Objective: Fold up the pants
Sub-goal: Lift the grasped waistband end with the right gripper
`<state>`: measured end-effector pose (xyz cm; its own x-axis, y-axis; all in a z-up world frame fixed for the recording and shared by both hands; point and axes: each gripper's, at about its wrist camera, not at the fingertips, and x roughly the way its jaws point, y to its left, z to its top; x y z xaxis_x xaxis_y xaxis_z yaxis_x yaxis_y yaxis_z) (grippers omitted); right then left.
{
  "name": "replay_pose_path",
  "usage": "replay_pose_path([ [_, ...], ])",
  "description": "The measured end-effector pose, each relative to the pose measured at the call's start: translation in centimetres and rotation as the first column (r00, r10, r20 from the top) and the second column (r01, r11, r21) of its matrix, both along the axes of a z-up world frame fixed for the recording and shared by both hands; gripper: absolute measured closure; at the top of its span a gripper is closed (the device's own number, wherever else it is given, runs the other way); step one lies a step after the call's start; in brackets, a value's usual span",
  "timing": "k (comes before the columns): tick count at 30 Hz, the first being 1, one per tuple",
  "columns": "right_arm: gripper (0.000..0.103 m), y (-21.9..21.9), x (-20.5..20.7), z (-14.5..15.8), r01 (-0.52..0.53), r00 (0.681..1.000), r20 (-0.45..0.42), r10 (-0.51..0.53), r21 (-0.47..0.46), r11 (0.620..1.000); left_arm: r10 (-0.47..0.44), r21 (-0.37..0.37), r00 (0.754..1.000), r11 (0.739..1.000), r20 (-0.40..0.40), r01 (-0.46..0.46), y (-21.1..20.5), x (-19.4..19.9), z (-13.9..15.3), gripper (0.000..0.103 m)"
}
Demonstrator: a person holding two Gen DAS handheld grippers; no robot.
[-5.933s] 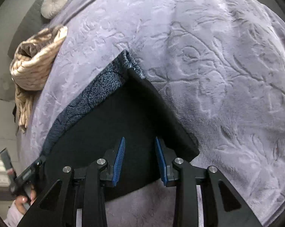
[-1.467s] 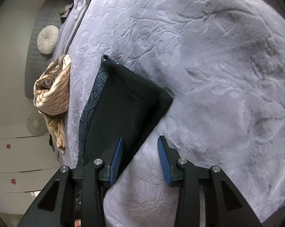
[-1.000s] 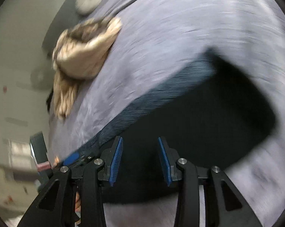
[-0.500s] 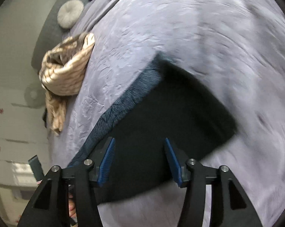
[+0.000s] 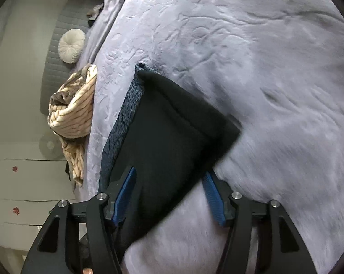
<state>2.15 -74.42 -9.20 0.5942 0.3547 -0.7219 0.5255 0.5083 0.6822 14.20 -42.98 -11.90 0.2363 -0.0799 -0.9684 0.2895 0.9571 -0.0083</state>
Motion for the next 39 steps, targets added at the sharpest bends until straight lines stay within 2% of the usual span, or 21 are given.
replay_pose_path([
  [3, 0.036, 0.0, 1.1, -0.5, -0.017, 1.000, 0.010, 0.017, 0.010, 1.000, 0.008, -0.004, 1.000, 1.000, -0.001, -0.008, 0.1, 0.1, 0.1, 0.000],
  [5, 0.036, 0.1, 1.4, 1.1, -0.047, 0.995, 0.094, 0.042, 0.045, 0.998, 0.010, -0.006, 1.000, 1.000, -0.002, -0.010, -0.1, 0.2, 0.1, 0.000],
  [7, 0.036, 0.4, 1.6, 2.6, -0.084, 0.983, 0.165, 0.080, 0.018, 0.996, 0.009, -0.008, 1.000, 1.000, -0.003, -0.009, -0.1, 0.1, 0.0, 0.000],
  [8, 0.036, 0.6, 1.7, 2.8, -0.101, 0.980, 0.172, 0.099, 0.001, 0.995, 0.008, -0.008, 1.000, 1.000, -0.004, -0.008, -0.2, 0.1, 0.0, 0.000],
  [10, 0.036, 0.8, 2.3, 1.4, -0.135, 0.985, 0.113, 0.134, -0.001, 0.991, 0.007, -0.007, 1.000, 1.000, -0.008, -0.007, -0.3, 0.0, -0.1, 0.000],
  [12, 0.037, 0.5, 2.3, -1.1, -0.114, 0.992, 0.055, 0.112, 0.052, 0.992, 0.003, -0.012, 1.000, 1.000, -0.027, -0.004, -0.2, 0.1, -0.2, 0.000],
  [15, 0.037, 0.1, 1.8, -2.0, -0.079, 0.994, 0.080, 0.072, 0.085, 0.993, -0.016, -0.034, 0.998, 0.999, -0.067, 0.014, 0.1, 1.1, -0.1, 0.001],
  [17, 0.037, 0.0, 2.0, -1.8, -0.094, 0.995, 0.056, 0.088, 0.103, 0.990, -0.005, -0.041, 0.999, 0.999, -0.046, 0.003, 0.5, 1.7, 1.1, 0.023],
  [19, 0.048, -0.1, 2.4, -1.3, -0.108, 0.994, 0.046, 0.103, 0.119, 0.987, 0.027, -0.029, 0.999, 0.999, 0.033, -0.026, 0.6, 2.4, 3.0, 0.025],
  [21, 0.088, -0.2, 2.4, -0.3, -0.101, 0.993, 0.069, 0.094, 0.113, 0.988, 0.061, -0.053, 0.994, 0.997, 0.088, -0.057, 0.5, 3.2, 4.4, 0.025],
  [24, 0.088, 0.3, 2.6, 1.2, -0.090, 0.988, 0.133, 0.074, 0.115, 0.989, 0.084, -0.053, 0.989, 0.996, 0.123, -0.078, -0.9, 4.5, 4.0, 0.025],
  [27, 0.088, 1.0, 2.8, 2.2, -0.104, 0.985, 0.149, 0.092, 0.070, 0.992, 0.075, 0.031, 0.997, 0.997, 0.030, -0.076, -2.8, 5.2, -0.1, 0.024],
  [28, 0.088, 1.1, 2.9, 2.3, -0.106, 0.984, 0.152, 0.093, 0.075, 0.992, 0.079, 0.037, 0.995, 0.996, 0.058, -0.081, -2.9, 5.2, -0.4, 0.024],
  [30, 0.088, 1.5, 3.1, 2.9, -0.114, 0.982, 0.157, 0.103, 0.065, 0.991, 0.061, 0.040, 0.996, 0.997, 0.070, -0.064, -2.9, 5.1, 0.4, 0.024],
  [35, 0.088, 3.0, 3.0, 5.9, -0.162, 0.967, 0.198, 0.157, 0.005, 0.987, 0.100, -0.049, 0.993, 0.994, 0.067, -0.097, 0.5, 3.6, 3.8, 0.024],
  [37, 0.088, 4.2, 3.3, 7.8, -0.196, 0.957, 0.211, 0.200, -0.040, 0.980, 0.109, -0.063, 0.992, 0.992, 0.067, -0.105, 1.9, 2.3, 4.4, 0.024],
  [39, 0.088, 5.6, 3.7, 9.4, -0.229, 0.946, 0.215, 0.244, -0.095, 0.969, 0.078, -0.066, 0.995, 0.995, 0.056, -0.074, 2.1, 0.6, 4.0, 0.024],
])
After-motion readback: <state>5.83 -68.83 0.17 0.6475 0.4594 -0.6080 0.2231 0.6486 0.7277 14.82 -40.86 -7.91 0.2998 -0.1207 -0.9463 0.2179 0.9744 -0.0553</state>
